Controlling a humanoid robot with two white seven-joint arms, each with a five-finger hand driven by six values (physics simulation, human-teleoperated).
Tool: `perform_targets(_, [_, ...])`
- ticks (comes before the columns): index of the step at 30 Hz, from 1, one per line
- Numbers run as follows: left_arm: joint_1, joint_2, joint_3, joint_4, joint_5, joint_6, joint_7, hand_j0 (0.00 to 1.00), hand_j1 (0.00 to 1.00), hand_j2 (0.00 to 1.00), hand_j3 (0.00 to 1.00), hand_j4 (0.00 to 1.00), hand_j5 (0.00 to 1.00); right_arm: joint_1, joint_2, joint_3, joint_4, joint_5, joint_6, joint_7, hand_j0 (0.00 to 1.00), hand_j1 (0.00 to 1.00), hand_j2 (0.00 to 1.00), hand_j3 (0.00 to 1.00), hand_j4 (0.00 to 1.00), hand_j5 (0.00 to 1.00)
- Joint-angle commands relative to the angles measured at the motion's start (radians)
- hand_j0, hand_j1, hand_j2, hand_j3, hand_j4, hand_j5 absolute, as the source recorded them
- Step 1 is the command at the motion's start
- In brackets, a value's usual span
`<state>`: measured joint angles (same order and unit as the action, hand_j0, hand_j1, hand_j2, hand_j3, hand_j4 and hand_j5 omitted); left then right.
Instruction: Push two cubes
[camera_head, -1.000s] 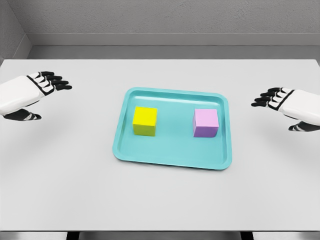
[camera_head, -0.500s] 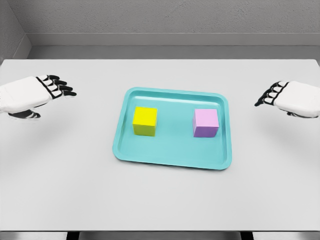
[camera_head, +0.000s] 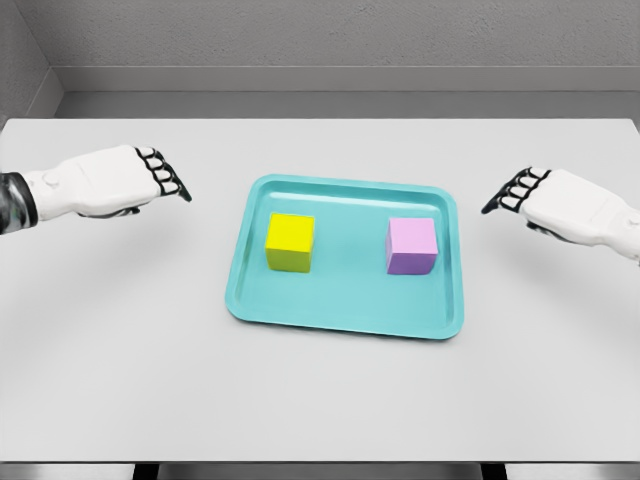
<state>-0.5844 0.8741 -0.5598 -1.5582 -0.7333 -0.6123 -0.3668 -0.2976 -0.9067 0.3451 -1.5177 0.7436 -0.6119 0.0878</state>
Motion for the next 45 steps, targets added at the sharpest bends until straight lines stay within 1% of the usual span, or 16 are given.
perform_targets(1, [0.0,-0.01,-0.04,-0.002,0.0,0.001,-0.006,0.7,0.7,0.7,0.7,0.7,0.7,0.003,0.002,-0.026,0.001,-0.01,0.001,-0.042,0.72,0.72,0.72,0.72,0.72,0.72])
perform_targets(2, [-0.002,-0.017,-0.048,-0.002,0.0,0.001,-0.009,0.7,0.7,0.7,0.7,0.7,0.7,0.009,0.005,-0.023,0.001,-0.009,0.001,-0.048,0.72,0.72,0.72,0.72,0.72,0.72])
perform_targets(4, [-0.025,-0.037,-0.087,0.001,-0.002,0.001,-0.011,0.7,0.7,0.7,0.7,0.7,0.7,0.026,0.011,-0.024,0.001,-0.009,0.001,-0.048,0.72,0.72,0.72,0.72,0.72,0.72])
perform_targets(5, [-0.029,-0.046,-0.094,0.003,0.0,0.001,-0.027,0.7,0.7,0.7,0.7,0.7,0.7,0.035,0.011,-0.02,0.001,-0.009,0.001,-0.048,0.72,0.72,0.72,0.72,0.72,0.72])
perform_targets(9, [-0.046,-0.078,-0.129,0.001,0.0,0.001,-0.038,0.71,0.71,0.71,0.71,0.71,0.71,0.057,0.015,-0.014,-0.003,0.002,0.001,-0.046,0.71,0.71,0.71,0.71,0.71,0.71])
perform_targets(11, [-0.052,-0.081,-0.132,0.001,0.0,0.001,-0.04,0.71,0.71,0.71,0.71,0.71,0.71,0.058,0.035,-0.009,-0.003,0.006,0.001,-0.042,0.71,0.71,0.71,0.71,0.71,0.71])
perform_targets(14, [-0.055,-0.089,-0.14,0.001,0.002,0.001,-0.04,0.71,0.71,0.71,0.71,0.71,0.71,0.06,0.052,0.015,0.034,0.008,0.001,-0.037,0.71,0.71,0.71,0.71,0.71,0.71])
perform_targets(16, [-0.063,-0.089,-0.14,0.003,0.002,0.001,-0.04,0.71,0.71,0.71,0.71,0.71,0.71,0.06,0.054,0.034,0.034,0.014,0.001,-0.037,0.71,0.71,0.71,0.71,0.71,0.71])
perform_targets(18, [-0.068,-0.11,-0.141,0.004,0.0,0.001,-0.046,0.71,0.71,0.71,0.71,0.71,0.71,0.06,0.057,0.045,0.034,0.016,0.001,-0.036,0.7,0.7,0.7,0.7,0.7,0.7])
perform_targets(19, [-0.071,-0.112,-0.147,0.006,0.002,0.001,-0.055,0.71,0.71,0.71,0.71,0.71,0.71,0.058,0.058,0.045,0.033,0.017,0.001,-0.036,0.69,0.69,0.69,0.69,0.69,0.69])
perform_targets(20, [-0.072,-0.127,-0.147,0.007,0.0,0.001,-0.055,0.71,0.71,0.71,0.71,0.71,0.71,0.058,0.058,0.045,0.033,0.017,0.001,-0.036,0.69,0.69,0.69,0.69,0.69,0.69])
perform_targets(26, [-0.08,-0.145,-0.152,0.009,0.0,0.001,-0.066,0.71,0.71,0.71,0.71,0.71,0.71,0.057,0.06,0.051,0.028,0.019,0.001,-0.033,0.68,0.68,0.68,0.68,0.68,0.68])
perform_targets(29, [-0.08,-0.153,-0.155,0.015,0.0,0.001,-0.066,0.71,0.71,0.71,0.71,0.71,0.71,0.051,0.089,0.055,0.027,0.019,0.001,0.001,0.68,0.68,0.68,0.68,0.68,0.68])
perform_targets(33, [-0.08,-0.164,-0.163,0.026,-0.002,0.001,-0.067,0.71,0.71,0.71,0.71,0.71,0.71,0.048,0.091,0.057,0.025,0.019,0.001,0.003,0.68,0.68,0.68,0.68,0.68,0.68])
perform_targets(35, [-0.081,-0.17,-0.163,0.026,0.0,0.001,-0.087,0.71,0.71,0.71,0.71,0.71,0.71,0.046,0.103,0.057,0.022,0.017,0.001,0.02,0.68,0.68,0.68,0.68,0.68,0.68])
perform_targets(45, [-0.083,-0.195,-0.163,0.024,0.002,0.001,-0.096,0.71,0.71,0.71,0.71,0.71,0.71,0.035,0.109,0.057,0.005,0.017,0.001,0.033,0.67,0.67,0.67,0.67,0.67,0.67])
